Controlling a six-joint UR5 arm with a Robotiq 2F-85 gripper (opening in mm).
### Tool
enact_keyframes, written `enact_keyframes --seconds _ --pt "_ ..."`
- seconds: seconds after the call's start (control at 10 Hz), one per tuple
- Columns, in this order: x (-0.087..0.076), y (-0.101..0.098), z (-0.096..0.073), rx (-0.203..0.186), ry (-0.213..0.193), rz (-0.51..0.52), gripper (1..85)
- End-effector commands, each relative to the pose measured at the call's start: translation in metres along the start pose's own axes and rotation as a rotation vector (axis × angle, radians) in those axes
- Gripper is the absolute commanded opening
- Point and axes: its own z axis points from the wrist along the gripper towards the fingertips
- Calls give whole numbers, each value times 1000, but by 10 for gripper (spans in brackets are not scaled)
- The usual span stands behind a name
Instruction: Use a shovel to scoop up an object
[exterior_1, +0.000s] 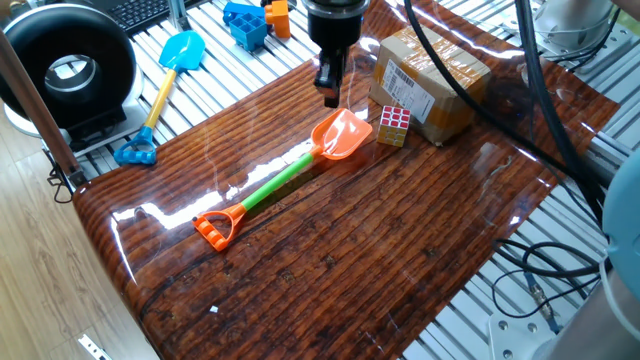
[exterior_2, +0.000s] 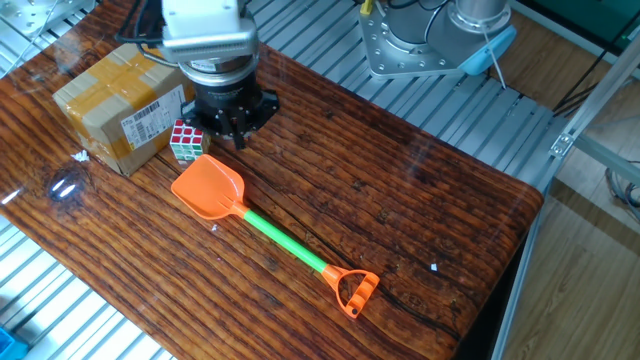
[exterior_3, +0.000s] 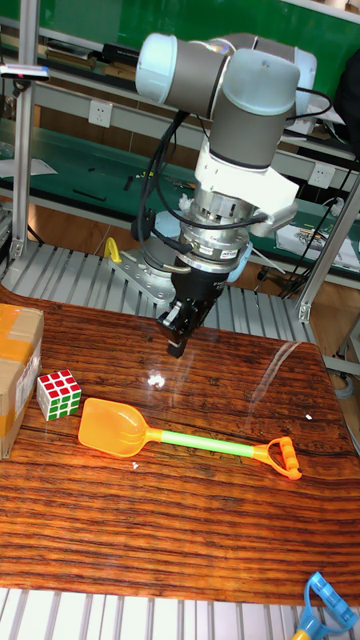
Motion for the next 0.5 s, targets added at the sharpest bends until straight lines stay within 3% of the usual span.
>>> enact_keyframes --seconds 0.0,0.1,0.2,0.3,0.4 --pt "-11 0 3 0 -45 -121 10" --pt "-9 -1 3 3 -41 -130 10" --pt "4 -6 3 15 6 -119 10" --pt "24 -3 2 2 81 -80 10" --pt "19 -2 0 -6 57 -239 10"
